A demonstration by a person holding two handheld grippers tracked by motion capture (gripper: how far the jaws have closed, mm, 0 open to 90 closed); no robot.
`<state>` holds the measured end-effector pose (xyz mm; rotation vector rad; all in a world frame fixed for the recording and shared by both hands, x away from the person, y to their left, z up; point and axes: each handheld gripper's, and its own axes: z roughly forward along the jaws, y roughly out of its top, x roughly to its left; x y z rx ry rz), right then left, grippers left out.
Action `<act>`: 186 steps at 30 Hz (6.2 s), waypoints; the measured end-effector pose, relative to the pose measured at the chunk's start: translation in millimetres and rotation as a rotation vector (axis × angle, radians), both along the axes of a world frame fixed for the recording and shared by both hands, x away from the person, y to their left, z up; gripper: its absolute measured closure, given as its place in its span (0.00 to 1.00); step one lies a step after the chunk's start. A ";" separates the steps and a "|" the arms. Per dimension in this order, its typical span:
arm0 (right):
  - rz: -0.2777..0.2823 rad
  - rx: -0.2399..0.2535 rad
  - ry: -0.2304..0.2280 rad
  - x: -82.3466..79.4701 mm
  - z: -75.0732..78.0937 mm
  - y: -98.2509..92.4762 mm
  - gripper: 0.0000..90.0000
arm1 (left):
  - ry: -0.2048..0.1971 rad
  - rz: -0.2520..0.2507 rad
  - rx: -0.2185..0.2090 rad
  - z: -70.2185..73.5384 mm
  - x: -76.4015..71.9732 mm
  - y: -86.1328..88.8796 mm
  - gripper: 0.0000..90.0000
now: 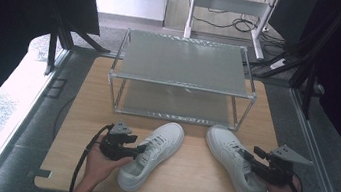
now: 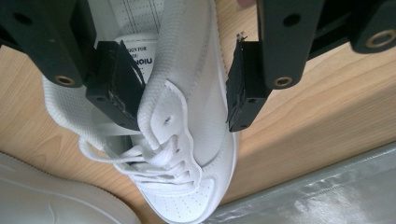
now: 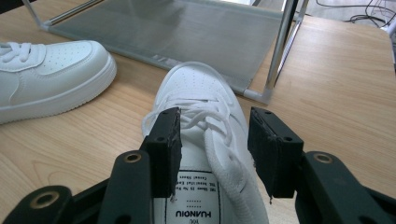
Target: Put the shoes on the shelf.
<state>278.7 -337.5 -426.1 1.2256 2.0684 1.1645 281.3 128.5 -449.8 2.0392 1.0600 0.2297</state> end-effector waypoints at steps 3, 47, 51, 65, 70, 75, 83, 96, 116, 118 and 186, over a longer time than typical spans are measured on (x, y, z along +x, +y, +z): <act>0.007 0.002 0.005 -0.1 0.4 0.3 0.60 | 0.004 0.002 0.060 -4.0 1.5 -8.0 0.57; 0.064 -0.284 0.273 43.4 -33.7 -5.5 0.82 | 0.049 0.072 0.240 -15.2 13.0 -27.7 0.90; 0.053 -0.252 0.307 47.0 -36.2 -7.6 0.88 | 0.061 0.083 0.205 -16.3 13.6 -24.5 0.90; 0.007 -0.072 0.340 49.7 -40.9 -26.3 0.93 | 0.075 0.093 0.111 -19.1 14.4 -14.5 0.91; 0.008 -0.068 0.336 49.4 -40.9 -25.9 0.93 | 0.092 0.096 0.055 -20.4 15.6 -9.5 0.91; 0.003 -0.057 0.342 49.5 -40.9 -26.3 0.94 | 0.100 0.096 0.017 -21.7 16.7 -4.8 0.91; 0.017 -0.039 0.321 48.4 -40.7 -28.7 0.94 | 0.120 0.075 -0.046 -21.6 17.0 1.3 0.91; -0.011 0.119 0.250 37.0 -37.1 -46.7 0.93 | 0.061 0.114 -0.157 -8.7 14.4 24.2 0.91; 0.024 0.340 0.153 24.0 -28.8 -55.4 0.94 | 0.027 0.119 -0.388 9.8 7.3 48.8 0.91; 0.023 0.361 0.147 23.1 -27.8 -55.5 0.94 | 0.024 0.119 -0.407 11.8 6.5 50.8 0.91; 0.078 0.636 0.008 29.0 28.2 -30.9 0.94 | -0.093 0.143 -0.661 81.4 18.1 89.3 0.91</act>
